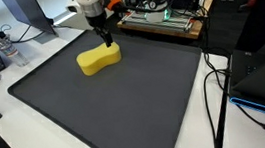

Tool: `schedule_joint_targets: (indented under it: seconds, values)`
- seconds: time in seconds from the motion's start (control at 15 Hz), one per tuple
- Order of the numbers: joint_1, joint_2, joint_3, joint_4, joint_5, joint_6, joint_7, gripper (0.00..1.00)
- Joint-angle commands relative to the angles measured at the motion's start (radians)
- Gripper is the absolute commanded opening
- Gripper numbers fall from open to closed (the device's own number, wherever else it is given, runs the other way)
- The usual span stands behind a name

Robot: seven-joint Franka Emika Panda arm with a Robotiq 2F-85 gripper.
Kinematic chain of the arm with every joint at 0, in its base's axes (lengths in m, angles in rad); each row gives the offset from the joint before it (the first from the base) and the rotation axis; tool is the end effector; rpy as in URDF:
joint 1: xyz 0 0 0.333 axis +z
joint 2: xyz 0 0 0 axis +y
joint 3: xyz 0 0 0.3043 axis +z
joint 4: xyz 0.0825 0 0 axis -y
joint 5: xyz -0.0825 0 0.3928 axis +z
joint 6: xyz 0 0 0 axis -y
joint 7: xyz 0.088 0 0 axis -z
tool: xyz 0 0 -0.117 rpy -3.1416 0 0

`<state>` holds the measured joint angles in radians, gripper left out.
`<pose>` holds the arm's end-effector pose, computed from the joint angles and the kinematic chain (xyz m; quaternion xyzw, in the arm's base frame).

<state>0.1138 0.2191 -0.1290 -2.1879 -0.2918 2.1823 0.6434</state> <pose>0.5322 -0.0220 0.2448 0.9598 -0.2264 -0.0678 0.1513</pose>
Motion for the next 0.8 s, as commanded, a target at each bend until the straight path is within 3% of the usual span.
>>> schedule_joint_targets:
  seconds: [0.0,0.07,0.33,0.73]
  values:
    - [-0.025,-0.155,0.041,-0.243,0.009,0.147,-0.024,1.0]
    - [-0.023,-0.056,0.04,-0.11,-0.002,0.057,0.0,1.0]
    - [-0.032,-0.123,0.054,-0.214,-0.001,0.124,-0.005,1.0]
    - [-0.012,-0.081,0.1,-0.145,0.011,0.105,-0.05,1.0]
